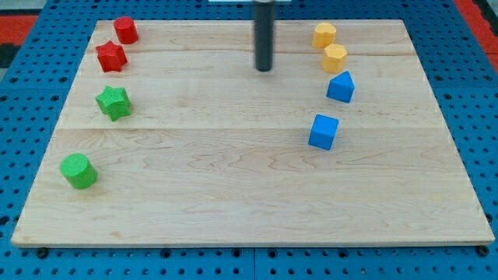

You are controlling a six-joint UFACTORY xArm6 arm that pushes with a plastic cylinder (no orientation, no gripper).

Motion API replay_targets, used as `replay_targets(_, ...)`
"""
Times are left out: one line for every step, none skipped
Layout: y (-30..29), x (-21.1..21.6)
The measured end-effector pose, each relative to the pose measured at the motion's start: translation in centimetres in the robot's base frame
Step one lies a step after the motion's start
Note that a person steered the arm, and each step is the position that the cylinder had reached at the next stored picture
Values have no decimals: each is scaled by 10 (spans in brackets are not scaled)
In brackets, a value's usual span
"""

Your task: Move the yellow heart diagonal top right to the green star

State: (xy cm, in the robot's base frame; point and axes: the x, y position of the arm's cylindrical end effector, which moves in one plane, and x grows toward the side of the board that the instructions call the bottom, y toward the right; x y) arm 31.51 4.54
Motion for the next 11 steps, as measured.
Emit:
replay_targets(-37, -17)
replay_targets(-79, -17)
replay_targets(-93, -53)
replay_targets(-19, -121)
replay_targets(46, -121)
replay_targets(89, -115)
replay_targets(131, -109)
replay_targets(104, -77)
replay_targets(50, -54)
replay_targets(15, -57)
replay_targets(9, -76)
